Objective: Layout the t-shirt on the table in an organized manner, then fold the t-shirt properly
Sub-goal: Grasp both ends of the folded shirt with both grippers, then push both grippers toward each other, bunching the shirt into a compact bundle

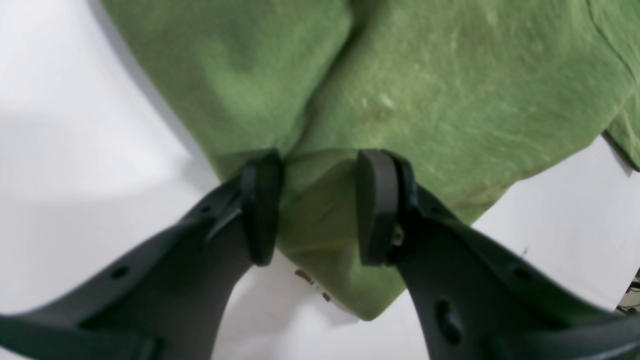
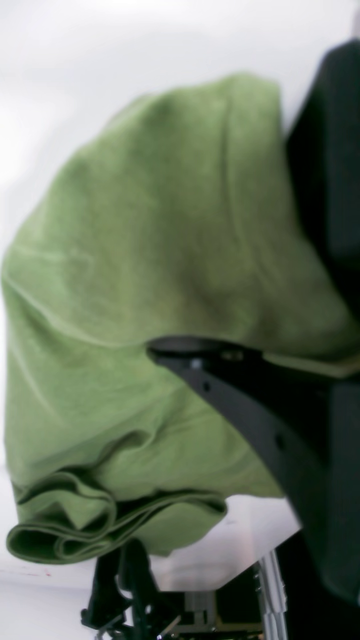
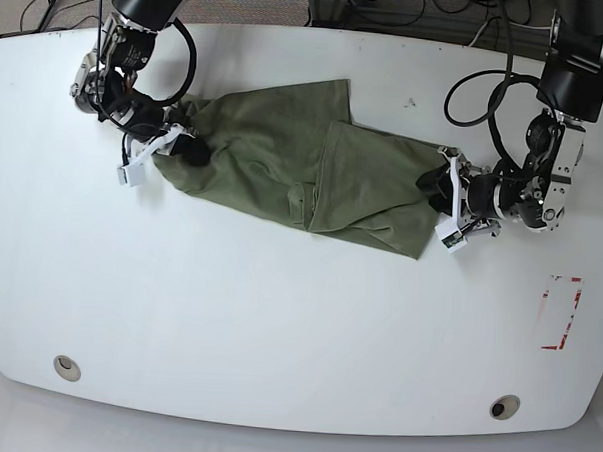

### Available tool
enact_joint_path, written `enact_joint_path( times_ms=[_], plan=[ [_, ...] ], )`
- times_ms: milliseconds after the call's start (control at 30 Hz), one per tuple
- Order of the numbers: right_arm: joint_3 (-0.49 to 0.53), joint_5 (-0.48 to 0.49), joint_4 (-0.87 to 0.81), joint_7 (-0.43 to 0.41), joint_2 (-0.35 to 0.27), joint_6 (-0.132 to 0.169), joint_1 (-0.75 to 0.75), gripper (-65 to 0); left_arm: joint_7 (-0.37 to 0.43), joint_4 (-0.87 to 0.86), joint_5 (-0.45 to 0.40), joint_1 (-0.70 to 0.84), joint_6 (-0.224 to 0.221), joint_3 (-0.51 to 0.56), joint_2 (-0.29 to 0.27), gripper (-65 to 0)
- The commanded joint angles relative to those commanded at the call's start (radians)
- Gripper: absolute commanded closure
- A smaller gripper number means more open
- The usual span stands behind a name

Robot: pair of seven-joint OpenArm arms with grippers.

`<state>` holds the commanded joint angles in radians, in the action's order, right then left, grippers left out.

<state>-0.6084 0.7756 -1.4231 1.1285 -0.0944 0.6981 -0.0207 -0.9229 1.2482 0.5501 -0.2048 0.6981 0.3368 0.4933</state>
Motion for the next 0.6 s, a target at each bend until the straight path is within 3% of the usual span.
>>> enact_joint_path(
  times_ms=[233, 600],
  plan=[
    [0.009, 0.0, -0.167, 0.018, -0.002, 0.0, -0.008, 0.0, 0.0, -0.002, -0.002, 0.0, 0.0, 0.0, -0.037, -23.9],
    [0.199, 0.008, -0.373, 0.035, 0.012, 0.0, -0.002, 0.0, -0.003, -0.003, -0.003, 0.0, 0.0, 0.0, -0.158, -23.9]
  ],
)
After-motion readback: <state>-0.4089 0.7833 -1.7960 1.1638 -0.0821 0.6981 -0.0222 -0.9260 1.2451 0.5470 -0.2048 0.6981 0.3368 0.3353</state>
